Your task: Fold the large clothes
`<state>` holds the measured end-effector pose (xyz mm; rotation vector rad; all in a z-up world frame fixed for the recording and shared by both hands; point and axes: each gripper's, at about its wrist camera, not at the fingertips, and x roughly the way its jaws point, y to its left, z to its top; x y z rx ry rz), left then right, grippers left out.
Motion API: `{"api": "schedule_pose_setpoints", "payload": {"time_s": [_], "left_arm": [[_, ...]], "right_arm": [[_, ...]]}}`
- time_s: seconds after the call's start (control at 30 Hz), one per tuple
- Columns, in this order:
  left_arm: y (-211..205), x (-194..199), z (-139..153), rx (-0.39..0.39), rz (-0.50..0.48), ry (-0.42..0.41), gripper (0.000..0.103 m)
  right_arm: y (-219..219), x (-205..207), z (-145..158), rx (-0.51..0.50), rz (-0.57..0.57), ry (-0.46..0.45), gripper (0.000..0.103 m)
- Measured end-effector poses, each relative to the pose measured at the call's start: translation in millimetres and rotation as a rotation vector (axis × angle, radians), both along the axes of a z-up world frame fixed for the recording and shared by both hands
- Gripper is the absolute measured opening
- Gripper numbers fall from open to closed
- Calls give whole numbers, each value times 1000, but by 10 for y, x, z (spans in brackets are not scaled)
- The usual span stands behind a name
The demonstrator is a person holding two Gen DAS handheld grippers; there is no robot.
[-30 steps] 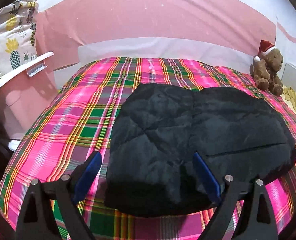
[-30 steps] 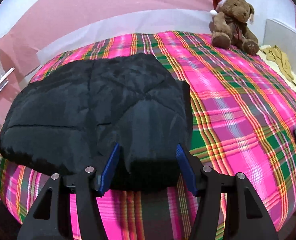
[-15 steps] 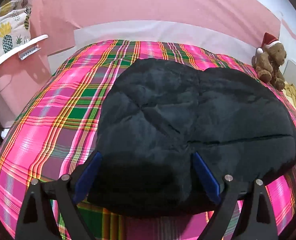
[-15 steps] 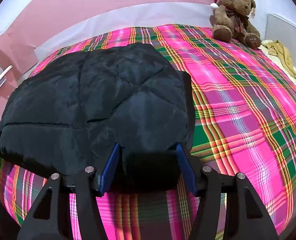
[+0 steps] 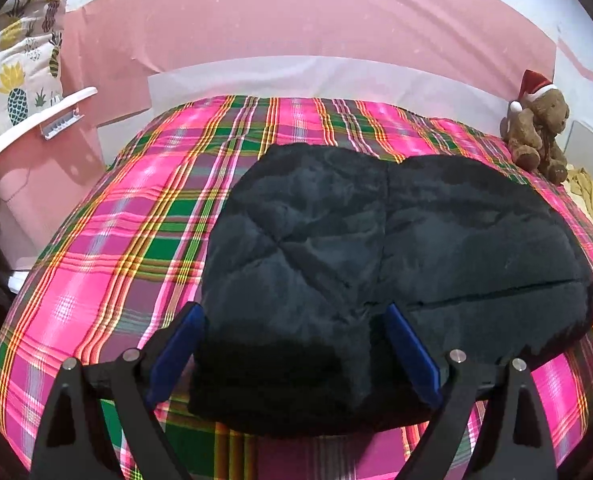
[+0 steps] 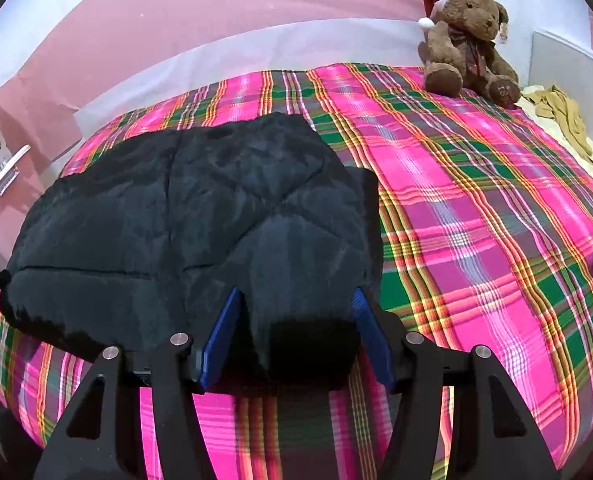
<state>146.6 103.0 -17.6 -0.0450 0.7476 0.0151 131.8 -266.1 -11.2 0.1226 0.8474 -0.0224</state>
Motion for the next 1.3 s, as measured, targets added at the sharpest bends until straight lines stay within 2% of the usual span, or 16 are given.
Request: {"api": "schedule_pose_setpoints", "payload": {"time_s": [0.27, 0.43, 0.5, 0.77, 0.97, 1.1, 1.3], "left_arm": [[88, 205, 16, -9, -6, 1, 93], [336, 457, -125, -70, 9, 51, 93], [419, 537, -195, -92, 9, 70, 93], [663, 825, -389, -234, -58, 125, 94], [712, 1045, -480, -297, -133, 181, 95], [739, 1134, -536, -334, -146, 201, 98], [788, 1173, -613, -401, -145, 213, 99]], "right_arm": [[-88, 104, 9, 9, 0, -1, 59], [-224, 233, -81, 54, 1, 35, 60], [-277, 300, -146, 78, 4, 55, 68], [-486, 578, -347, 226, 21, 96, 74], [-628, 792, -496, 351, 31, 128, 79], [-657, 823, -573, 390, 30, 134, 84], [-668, 909, -620, 424, 27, 144, 85]]}}
